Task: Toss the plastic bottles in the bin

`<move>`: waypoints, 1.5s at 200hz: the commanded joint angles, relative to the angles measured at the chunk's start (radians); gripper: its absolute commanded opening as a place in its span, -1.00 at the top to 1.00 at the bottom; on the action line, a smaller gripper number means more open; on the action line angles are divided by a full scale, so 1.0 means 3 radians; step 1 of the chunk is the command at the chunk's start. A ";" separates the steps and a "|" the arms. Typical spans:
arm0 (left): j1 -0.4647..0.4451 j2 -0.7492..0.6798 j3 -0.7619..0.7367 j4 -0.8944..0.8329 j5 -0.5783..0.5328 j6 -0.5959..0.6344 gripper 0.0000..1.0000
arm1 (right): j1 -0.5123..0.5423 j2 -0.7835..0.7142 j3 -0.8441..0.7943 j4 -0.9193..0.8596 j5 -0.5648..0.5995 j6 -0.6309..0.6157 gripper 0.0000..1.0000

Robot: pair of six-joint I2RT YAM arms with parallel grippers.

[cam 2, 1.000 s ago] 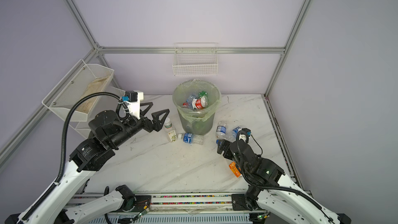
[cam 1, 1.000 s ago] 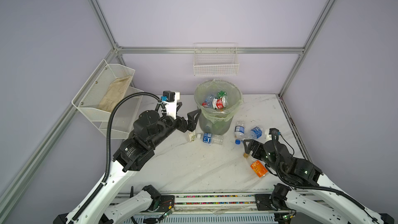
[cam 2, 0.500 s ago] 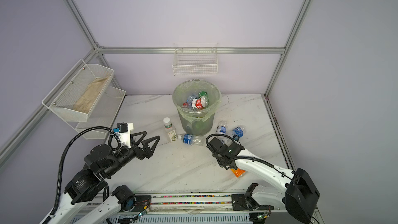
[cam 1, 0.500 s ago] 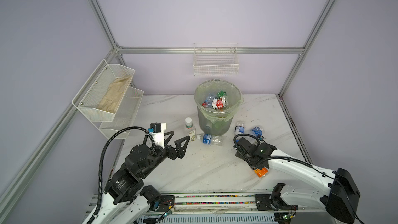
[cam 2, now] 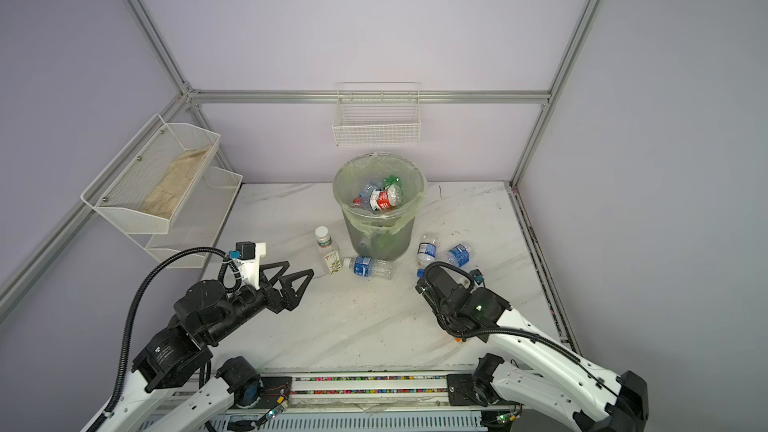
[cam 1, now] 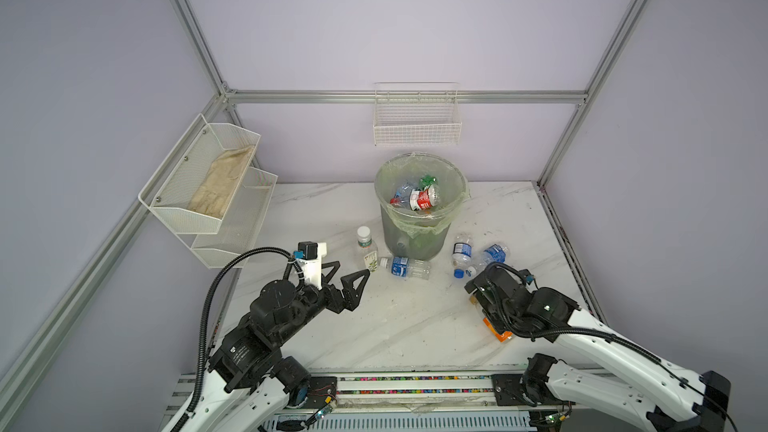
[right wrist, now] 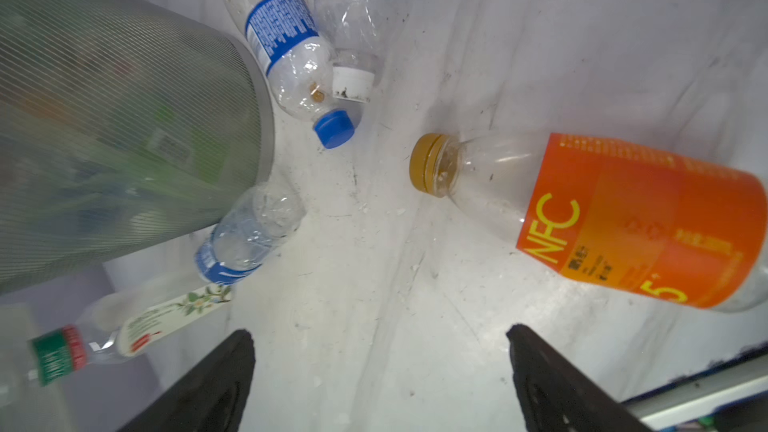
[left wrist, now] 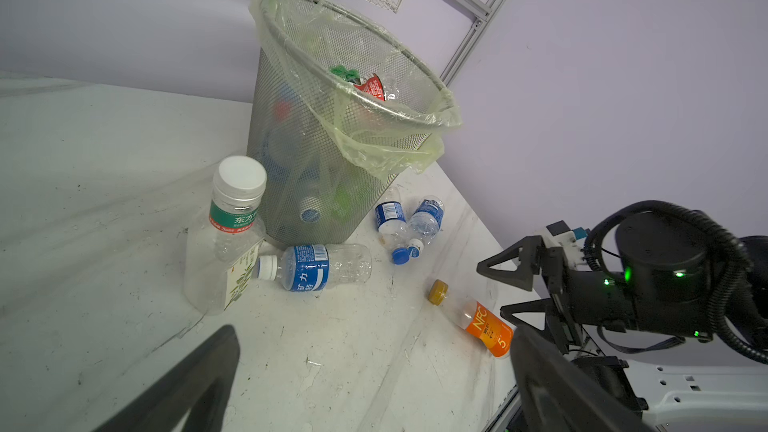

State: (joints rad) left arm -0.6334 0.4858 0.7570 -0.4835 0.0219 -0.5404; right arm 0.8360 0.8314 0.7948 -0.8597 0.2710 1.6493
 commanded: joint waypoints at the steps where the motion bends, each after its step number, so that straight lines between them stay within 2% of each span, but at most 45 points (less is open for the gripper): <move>1: 0.0004 -0.0035 -0.0100 0.0083 0.0075 -0.0054 -1.00 | -0.0006 -0.0276 0.0044 -0.0449 -0.0047 0.1333 -0.95; 18: 0.0002 -0.0078 -0.0107 0.0060 0.0085 -0.0099 -1.00 | -0.0010 -0.0572 -0.0132 -0.0538 -0.0065 0.1875 -0.95; 38: 0.0000 -0.0140 -0.0128 0.0051 0.0095 -0.0165 -1.00 | -0.0010 -0.0812 -0.0301 -0.0567 -0.0018 0.2296 -0.95; 81: -0.0005 -0.0215 -0.0146 0.0004 0.0142 -0.0403 -1.00 | -0.0005 -0.0965 -0.0521 -0.0571 -0.0130 0.2632 -0.95; 97: -0.0010 -0.0164 -0.0142 0.0006 0.0204 -0.0484 -0.98 | -0.0009 -0.1000 -0.0592 -0.0495 -0.0106 0.2591 -0.95; 105: -0.0021 -0.0152 -0.0141 0.0005 0.0218 -0.0525 -0.98 | -0.0005 -0.1003 -0.0540 -0.0270 0.0185 0.2242 -0.95; 121: -0.0040 -0.0159 -0.0130 0.0004 0.0196 -0.0551 -0.98 | -0.0008 -0.0880 -0.0219 0.0138 0.0839 0.0961 -0.95; 131: -0.0048 -0.0162 -0.0128 0.0005 0.0180 -0.0546 -0.99 | -0.0007 -0.0713 0.0107 0.0374 0.1101 -0.0111 -0.95; 141: -0.0049 -0.0155 -0.0125 0.0003 0.0172 -0.0538 -0.99 | -0.0006 -0.0477 0.0483 0.0708 0.1222 -0.1538 -0.95; 148: -0.0051 -0.0149 -0.0124 0.0002 0.0175 -0.0531 -0.99 | -0.0007 -0.0269 0.0742 0.0712 0.1239 -0.2158 -0.95; 155: -0.0051 -0.0142 -0.0125 0.0004 0.0187 -0.0534 -0.99 | -0.0008 -0.0021 0.1007 0.0502 0.1272 -0.2499 -0.95; 167: -0.0060 -0.0147 -0.0139 0.0005 0.0193 -0.0537 -0.99 | -0.0008 0.0375 0.1385 0.0007 0.1410 -0.2811 -0.95; 191: -0.0072 -0.0226 -0.0209 0.0004 0.0160 -0.0551 -0.99 | -0.0010 0.0957 0.1683 -0.0184 0.1481 -0.3949 -0.95; 204: -0.0072 -0.0300 -0.0253 0.0002 0.0143 -0.0551 -1.00 | -0.0005 0.1216 0.1738 -0.0247 0.1423 -0.4378 -0.95; 227: -0.0072 -0.0438 -0.0321 -0.0030 0.0117 -0.0553 -1.00 | -0.0010 0.1590 0.1881 -0.0402 0.0905 -0.4759 -0.95; 263: -0.0072 -0.0505 -0.0292 -0.0155 0.0080 -0.0447 -1.00 | -0.0018 0.1674 0.1890 -0.0332 0.0437 -0.4972 -0.95; 300: -0.0072 -0.0565 -0.0314 -0.0214 0.0129 -0.0452 -1.00 | -0.0036 0.2061 0.1973 -0.0361 0.0320 -0.5199 -0.95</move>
State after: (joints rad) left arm -0.6506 0.3378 0.6930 -0.5446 0.0494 -0.6876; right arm 0.8314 1.3819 1.3628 -0.9337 0.4198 0.1902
